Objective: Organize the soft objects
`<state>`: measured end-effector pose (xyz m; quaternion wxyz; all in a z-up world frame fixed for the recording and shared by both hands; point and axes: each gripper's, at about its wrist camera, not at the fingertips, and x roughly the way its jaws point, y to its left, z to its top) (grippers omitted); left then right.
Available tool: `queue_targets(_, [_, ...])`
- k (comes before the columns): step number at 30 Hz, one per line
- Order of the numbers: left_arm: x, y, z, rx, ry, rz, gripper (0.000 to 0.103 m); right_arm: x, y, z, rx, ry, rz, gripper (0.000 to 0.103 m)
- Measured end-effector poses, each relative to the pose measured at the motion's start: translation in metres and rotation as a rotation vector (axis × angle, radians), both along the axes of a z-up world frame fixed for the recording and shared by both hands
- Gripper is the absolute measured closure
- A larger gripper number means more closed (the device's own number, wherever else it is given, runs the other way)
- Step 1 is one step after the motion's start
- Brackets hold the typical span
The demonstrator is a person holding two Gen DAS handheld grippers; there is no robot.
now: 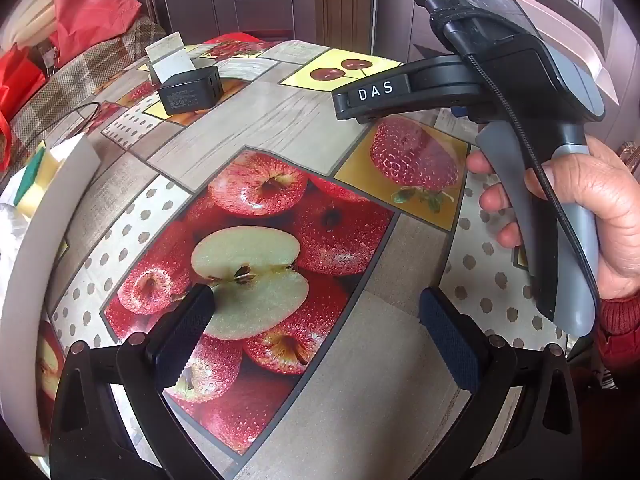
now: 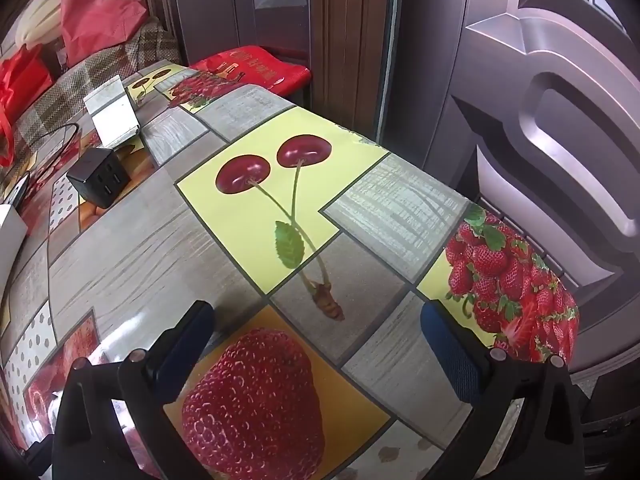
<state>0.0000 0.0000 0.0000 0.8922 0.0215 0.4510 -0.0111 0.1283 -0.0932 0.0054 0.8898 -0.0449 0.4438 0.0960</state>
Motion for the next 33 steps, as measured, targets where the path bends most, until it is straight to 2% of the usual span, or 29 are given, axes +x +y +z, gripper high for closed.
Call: queue_targets(33, [0.0018, -0.0004, 0.0018, 0.0, 0.0, 0.0, 0.001, -0.0006, 0.006, -0.0002, 0.0, 0.002, 0.012, 0.0])
